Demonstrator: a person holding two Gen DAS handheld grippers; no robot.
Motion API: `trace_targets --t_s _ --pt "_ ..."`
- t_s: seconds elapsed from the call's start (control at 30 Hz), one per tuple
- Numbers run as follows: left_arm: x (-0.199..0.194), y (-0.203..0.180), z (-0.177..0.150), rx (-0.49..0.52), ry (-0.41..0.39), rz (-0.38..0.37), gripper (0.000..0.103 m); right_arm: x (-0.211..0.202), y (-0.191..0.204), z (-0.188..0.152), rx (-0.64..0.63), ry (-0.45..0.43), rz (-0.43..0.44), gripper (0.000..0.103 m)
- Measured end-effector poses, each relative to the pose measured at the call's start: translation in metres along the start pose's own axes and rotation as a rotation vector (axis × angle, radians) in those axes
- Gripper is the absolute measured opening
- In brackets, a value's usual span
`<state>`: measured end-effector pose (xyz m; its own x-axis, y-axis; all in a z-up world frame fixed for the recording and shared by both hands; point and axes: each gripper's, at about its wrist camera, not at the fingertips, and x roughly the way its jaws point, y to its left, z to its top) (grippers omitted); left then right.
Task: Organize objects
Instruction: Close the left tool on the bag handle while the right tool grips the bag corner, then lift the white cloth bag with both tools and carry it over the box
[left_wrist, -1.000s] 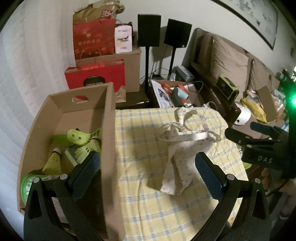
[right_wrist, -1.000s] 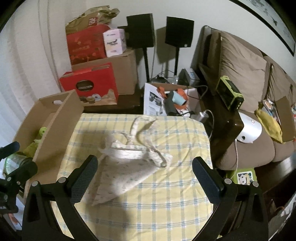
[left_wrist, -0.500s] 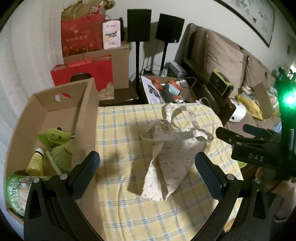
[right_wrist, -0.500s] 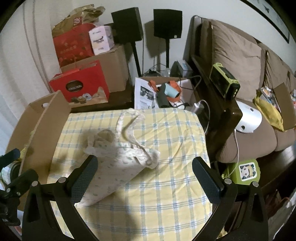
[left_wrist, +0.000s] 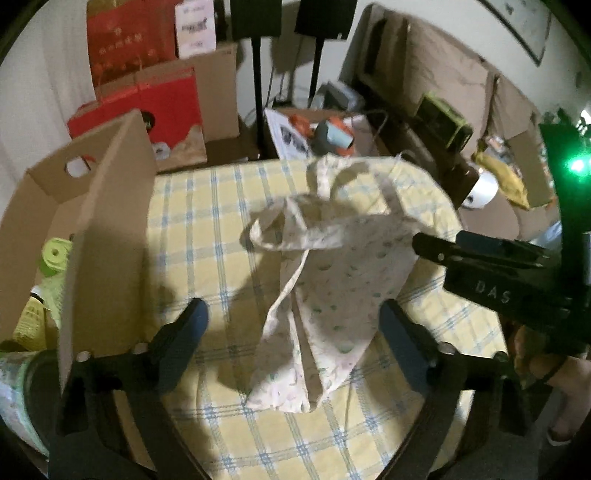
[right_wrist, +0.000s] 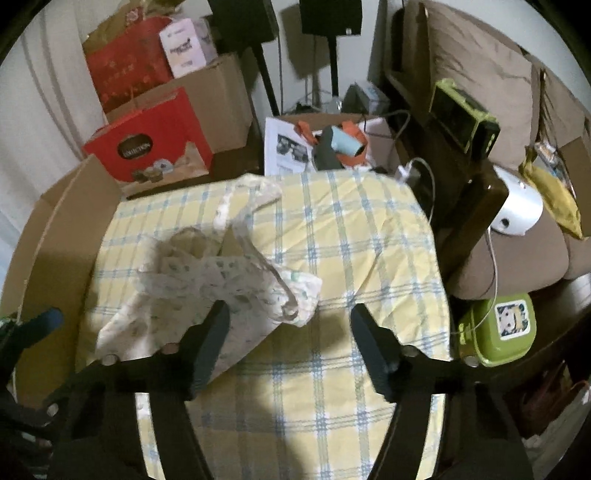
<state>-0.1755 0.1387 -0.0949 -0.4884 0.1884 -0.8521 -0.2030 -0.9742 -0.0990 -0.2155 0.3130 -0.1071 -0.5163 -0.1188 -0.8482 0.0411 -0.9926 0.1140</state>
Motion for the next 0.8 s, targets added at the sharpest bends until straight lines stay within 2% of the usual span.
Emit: trace_targets --t_s 0.07,0.13,0.27,0.3,0.37,0.43,0.47,0.57,0.8 --pt "0.01 -0.001 -0.002 0.006 0.027 0.007 0.069 0.008 -0.001 0.0 0.003 0.016 0.006 0.051" --pt "0.017 -0.001 -0.005 0.01 0.044 0.012 0.06 0.013 0.0 -0.001 -0.001 0.02 0.015 0.044" --pt "0.026 0.002 -0.007 -0.009 0.069 0.001 0.034 0.016 0.004 -0.003 -0.006 0.01 0.017 0.037" --pt "0.028 0.004 -0.007 -0.017 0.072 -0.007 0.031 0.017 0.005 -0.002 -0.008 0.008 0.017 0.033" --pt "0.029 0.006 -0.007 -0.028 0.073 -0.016 0.018 0.019 0.006 -0.002 -0.017 0.018 0.017 0.027" --pt "0.03 0.007 -0.007 -0.035 0.077 -0.024 0.011 0.021 0.007 -0.001 -0.021 0.023 0.006 0.018" --pt "0.031 0.008 -0.007 -0.037 0.078 -0.026 0.007 0.021 0.008 -0.001 -0.019 0.022 0.004 0.018" --pt "0.027 0.007 -0.007 -0.038 0.066 -0.035 0.002 0.02 0.006 -0.001 -0.01 0.013 0.012 0.015" --pt "-0.012 -0.002 0.009 -0.003 -0.023 -0.049 0.002 -0.005 0.011 0.007 -0.031 -0.055 0.023 0.009"
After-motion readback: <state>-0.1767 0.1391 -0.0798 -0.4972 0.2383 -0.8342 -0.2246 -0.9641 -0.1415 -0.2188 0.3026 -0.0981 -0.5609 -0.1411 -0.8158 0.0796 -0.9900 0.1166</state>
